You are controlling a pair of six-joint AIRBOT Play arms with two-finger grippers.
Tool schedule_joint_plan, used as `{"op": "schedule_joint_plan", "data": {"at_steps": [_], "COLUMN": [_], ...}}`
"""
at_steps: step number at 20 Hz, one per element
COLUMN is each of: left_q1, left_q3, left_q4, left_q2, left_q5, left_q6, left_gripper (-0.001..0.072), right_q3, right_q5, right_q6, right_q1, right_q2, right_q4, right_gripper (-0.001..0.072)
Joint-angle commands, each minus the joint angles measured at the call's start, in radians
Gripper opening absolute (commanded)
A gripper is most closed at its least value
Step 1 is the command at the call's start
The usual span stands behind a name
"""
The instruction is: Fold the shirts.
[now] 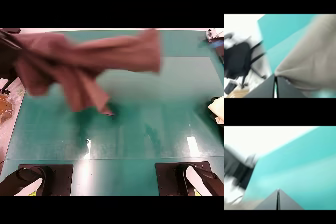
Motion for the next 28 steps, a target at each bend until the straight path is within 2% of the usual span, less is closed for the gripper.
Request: {"op": "schedule_joint_plan", "data": {"at_steps": [1,4,7,13,15,18,19,21,24,26,28], "left_q1": [0.015,0.015,0.015,0.015,0.015,0.014,0.014,0.014,0.014,0.014,0.014], "left_q3": [0.115,0.182,0.185,0.185,0.185,0.184,0.183,0.179,0.121,0.025,-0.107], "left_q4": [-0.124,-0.195,-0.373,-0.739,-0.894,-1.123,-1.119,-1.012,-0.864,-0.829,-0.777], "left_q2": [0.002,0.002,0.002,-0.039,-0.063,-0.095,-0.106,-0.134,-0.19,-0.231,-0.26], "left_q5": [0.036,0.016,0.012,0.03,0.069,0.167,0.196,0.183,0.026,-0.089,-0.124], "left_q6": [0.003,0.003,0.037,0.154,0.2,0.316,0.318,0.317,0.316,0.316,0.314], "left_gripper": [0.0025,0.0026,0.0026,0.0026,0.0026,0.0026,0.0026,0.0027,0.0027,0.0027,0.0027], "right_q3": [0.183,0.303,0.388,0.41,0.41,0.41,0.41,0.41,0.409,0.409,0.396], "right_q5": [0.128,0.168,0.226,0.247,0.247,0.248,0.251,0.288,0.339,0.38,0.4], "right_q6": [-0.016,-0.027,-0.031,-0.035,-0.055,-0.089,-0.089,-0.09,-0.091,-0.091,-0.091], "right_q1": [-0.154,-0.11,-0.039,0.089,0.113,0.111,0.099,0.071,0.023,0.005,0.007], "right_q2": [0.012,-0.037,-0.099,-0.185,-0.199,-0.198,-0.198,-0.199,-0.199,-0.199,-0.198], "right_q4": [0.016,0.011,0.005,0.004,0.003,-0.003,-0.02,-0.025,-0.078,-0.138,-0.206], "right_gripper": [0.0014,0.0014,0.0014,0.0015,0.0015,0.0015,0.0015,0.0016,0.0015,0.0015,0.0016]}}
